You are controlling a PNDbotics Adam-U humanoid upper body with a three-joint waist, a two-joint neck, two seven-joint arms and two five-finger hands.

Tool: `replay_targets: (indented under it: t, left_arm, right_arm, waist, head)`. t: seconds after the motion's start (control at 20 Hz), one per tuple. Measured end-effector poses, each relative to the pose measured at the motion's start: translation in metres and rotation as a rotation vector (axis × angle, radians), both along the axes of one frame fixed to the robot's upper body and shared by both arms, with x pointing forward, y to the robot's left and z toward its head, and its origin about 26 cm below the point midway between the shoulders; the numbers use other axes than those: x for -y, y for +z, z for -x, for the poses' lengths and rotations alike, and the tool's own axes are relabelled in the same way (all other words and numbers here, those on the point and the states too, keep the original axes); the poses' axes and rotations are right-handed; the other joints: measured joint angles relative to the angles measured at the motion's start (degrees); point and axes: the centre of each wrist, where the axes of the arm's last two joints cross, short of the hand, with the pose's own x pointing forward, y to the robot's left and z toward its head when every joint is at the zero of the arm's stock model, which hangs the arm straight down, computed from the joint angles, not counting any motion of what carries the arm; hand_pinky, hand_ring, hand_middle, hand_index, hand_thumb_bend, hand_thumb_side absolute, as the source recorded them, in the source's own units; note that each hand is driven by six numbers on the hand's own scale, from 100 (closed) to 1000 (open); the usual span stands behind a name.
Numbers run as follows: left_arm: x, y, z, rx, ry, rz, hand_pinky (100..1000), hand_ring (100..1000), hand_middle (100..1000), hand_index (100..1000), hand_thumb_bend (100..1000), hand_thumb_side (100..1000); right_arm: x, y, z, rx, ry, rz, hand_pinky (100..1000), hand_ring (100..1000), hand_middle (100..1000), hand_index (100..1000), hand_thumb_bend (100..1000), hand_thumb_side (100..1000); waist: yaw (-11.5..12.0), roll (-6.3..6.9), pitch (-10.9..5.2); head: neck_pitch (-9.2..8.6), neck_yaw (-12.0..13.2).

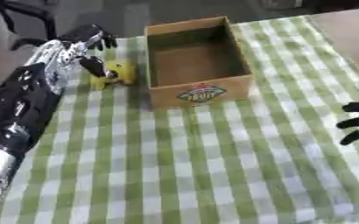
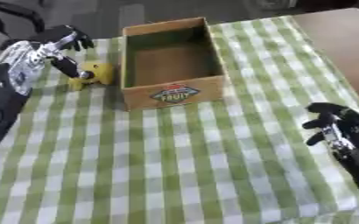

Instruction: Pick up objects on the table and place them in the box.

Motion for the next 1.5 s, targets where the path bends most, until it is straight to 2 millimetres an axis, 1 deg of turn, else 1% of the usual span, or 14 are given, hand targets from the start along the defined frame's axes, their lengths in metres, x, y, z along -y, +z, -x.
replay_targets:
  t: [0.3, 0.5, 0.55, 0.6, 0.65, 0.7, 0.75, 0.8, 0.85, 0.9, 0.95, 1.05, 1.25, 1.5]
  left_arm:
    - [-0.003, -0.008, 0.001, -0.037, 0.009, 0.005, 698, 661, 643, 758, 577, 105]
    - [-0.002, -0.013, 0.001, -0.034, 0.01, 0.012, 668, 613, 595, 744, 587, 100]
    - [-0.002, -0.013, 0.001, -0.028, 0.011, 0.013, 643, 583, 559, 727, 578, 100]
    - [-0.002, -0.014, 0.002, -0.019, 0.014, 0.014, 629, 570, 547, 721, 568, 100]
    - [-0.002, -0.015, 0.002, -0.01, 0.017, 0.014, 571, 515, 487, 674, 491, 100]
    - [-0.002, -0.016, 0.002, 0.0, 0.02, 0.014, 564, 509, 480, 668, 480, 100]
    - [-0.002, -0.016, 0.002, 0.012, 0.022, 0.015, 494, 446, 407, 607, 387, 100]
    - [-0.003, -0.016, 0.002, 0.023, 0.024, 0.017, 471, 420, 378, 582, 358, 100]
    - [-0.003, -0.016, 0.002, 0.035, 0.026, 0.019, 427, 366, 315, 522, 304, 100]
    - [-0.003, -0.017, 0.002, 0.045, 0.028, 0.021, 422, 360, 307, 515, 299, 100]
    - [-0.003, -0.017, 0.002, 0.053, 0.031, 0.024, 392, 328, 267, 476, 284, 100]
    - [-0.003, -0.017, 0.002, 0.065, 0.033, 0.034, 387, 322, 259, 466, 284, 100]
    - [0.002, -0.006, 0.003, 0.104, 0.008, 0.072, 384, 316, 252, 460, 276, 100]
    - [0.02, 0.03, 0.007, 0.218, -0.08, 0.122, 379, 314, 251, 459, 276, 100]
  right_arm:
    - [-0.001, 0.001, -0.001, 0.005, 0.001, 0.002, 467, 644, 738, 789, 100, 649]
    - [-0.001, 0.002, -0.001, 0.008, 0.001, 0.005, 467, 644, 737, 789, 100, 653]
    - [-0.001, 0.002, -0.001, 0.008, 0.001, 0.005, 467, 644, 737, 789, 100, 652]
    - [-0.001, 0.002, -0.001, 0.008, 0.001, 0.006, 467, 644, 737, 789, 100, 652]
    - [-0.001, 0.002, -0.001, 0.008, 0.001, 0.006, 467, 644, 737, 789, 100, 652]
    - [-0.001, 0.002, -0.001, 0.009, 0.001, 0.006, 467, 644, 737, 789, 100, 652]
    - [-0.001, 0.002, -0.001, 0.009, 0.001, 0.006, 467, 644, 737, 789, 100, 652]
    - [-0.001, 0.002, -0.001, 0.009, 0.001, 0.006, 467, 643, 737, 789, 100, 652]
    - [-0.001, 0.002, -0.001, 0.009, 0.001, 0.006, 467, 643, 737, 789, 100, 650]
    - [-0.001, 0.002, -0.001, 0.009, 0.001, 0.006, 467, 643, 737, 789, 100, 650]
    - [-0.001, 0.002, -0.001, 0.009, 0.001, 0.006, 467, 643, 737, 789, 100, 648]
    - [-0.001, 0.002, -0.001, 0.009, 0.001, 0.006, 467, 644, 737, 789, 100, 646]
    - [-0.001, 0.002, -0.001, 0.007, 0.0, 0.006, 467, 644, 737, 789, 100, 640]
    - [0.0, -0.001, 0.0, 0.0, -0.003, 0.006, 468, 644, 736, 789, 100, 637]
  waist:
    - [-0.3, 0.0, 0.58]
    - [-0.6, 0.0, 0.93]
    - [-0.6, 0.0, 0.94]
    - [-0.6, 0.0, 0.96]
    - [-0.6, 0.0, 0.99]
    - [-0.6, 0.0, 1.07]
    - [-0.6, -0.01, 1.13]
    - [-0.6, -0.01, 1.13]
    - [-0.5, -0.01, 1.13]
    - [-0.4, -0.02, 1.13]
    - [-0.4, -0.03, 1.13]
    - [-0.2, -0.06, 1.11]
    - [0.5, -0.22, 0.56]
    - [1.0, -0.41, -0.63]
  head:
    - [-0.02, 0.0]
    - [-0.04, -0.1]
    - [-0.04, -0.1]
    - [-0.04, -0.1]
    - [-0.04, -0.2]
    - [-0.04, -0.2]
    - [-0.04, -0.2]
    - [-0.04, -0.3]
    - [-0.04, -0.3]
    - [-0.04, -0.3]
    - [-0.04, -0.3]
    - [-0.04, -0.3]
    - [-0.03, -0.5]
    - [-0.01, -0.8]
